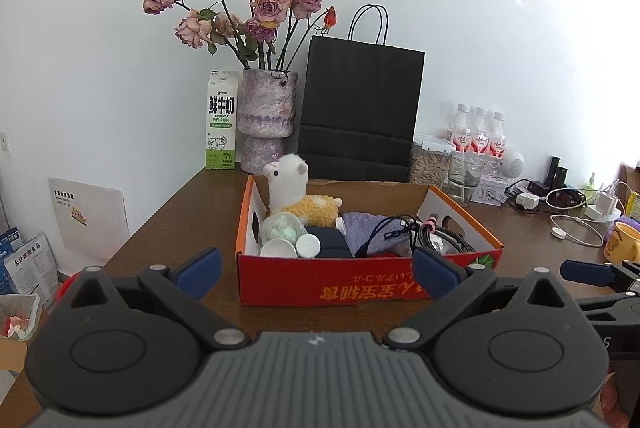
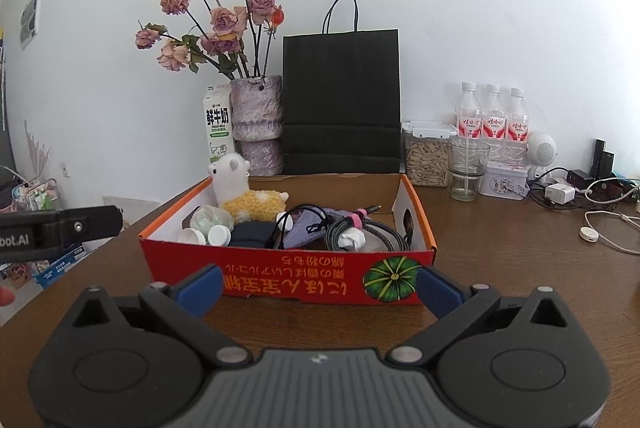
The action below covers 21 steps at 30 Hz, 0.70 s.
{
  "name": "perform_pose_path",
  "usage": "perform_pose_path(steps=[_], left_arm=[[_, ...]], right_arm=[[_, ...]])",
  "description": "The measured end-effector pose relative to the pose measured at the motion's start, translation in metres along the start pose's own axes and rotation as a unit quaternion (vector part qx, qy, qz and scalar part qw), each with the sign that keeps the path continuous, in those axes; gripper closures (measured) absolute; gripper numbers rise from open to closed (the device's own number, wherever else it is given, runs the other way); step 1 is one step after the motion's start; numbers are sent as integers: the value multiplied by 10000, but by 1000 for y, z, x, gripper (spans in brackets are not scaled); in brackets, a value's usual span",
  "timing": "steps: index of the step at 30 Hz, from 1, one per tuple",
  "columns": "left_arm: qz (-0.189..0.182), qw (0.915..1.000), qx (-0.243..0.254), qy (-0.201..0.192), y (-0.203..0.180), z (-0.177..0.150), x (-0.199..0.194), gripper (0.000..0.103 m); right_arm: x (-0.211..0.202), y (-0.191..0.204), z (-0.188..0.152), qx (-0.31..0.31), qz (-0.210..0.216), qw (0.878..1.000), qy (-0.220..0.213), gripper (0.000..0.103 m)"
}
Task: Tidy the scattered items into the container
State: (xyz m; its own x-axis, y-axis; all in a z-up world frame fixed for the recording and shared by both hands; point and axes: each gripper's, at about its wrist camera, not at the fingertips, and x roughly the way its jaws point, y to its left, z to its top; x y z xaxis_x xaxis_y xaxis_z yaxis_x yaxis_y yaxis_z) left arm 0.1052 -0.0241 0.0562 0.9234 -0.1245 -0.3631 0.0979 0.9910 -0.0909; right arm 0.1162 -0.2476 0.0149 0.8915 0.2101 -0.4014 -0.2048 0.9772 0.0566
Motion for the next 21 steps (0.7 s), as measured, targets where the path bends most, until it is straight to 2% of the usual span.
perform_pose_path(steps=[6,12,21], left_arm=[[-222,9995,-29,200,4,-36,-49,0],[121,9995,84,295,7,-61,-80,0],[89,9985,223,484,2,-69,-80,0]], right_arm=[[-52,14,-26,-44,51,10000,-28,0],[-86,29,-54,52,78,9998,194,0],[-97,34,-62,106,-4,9997,237,0]])
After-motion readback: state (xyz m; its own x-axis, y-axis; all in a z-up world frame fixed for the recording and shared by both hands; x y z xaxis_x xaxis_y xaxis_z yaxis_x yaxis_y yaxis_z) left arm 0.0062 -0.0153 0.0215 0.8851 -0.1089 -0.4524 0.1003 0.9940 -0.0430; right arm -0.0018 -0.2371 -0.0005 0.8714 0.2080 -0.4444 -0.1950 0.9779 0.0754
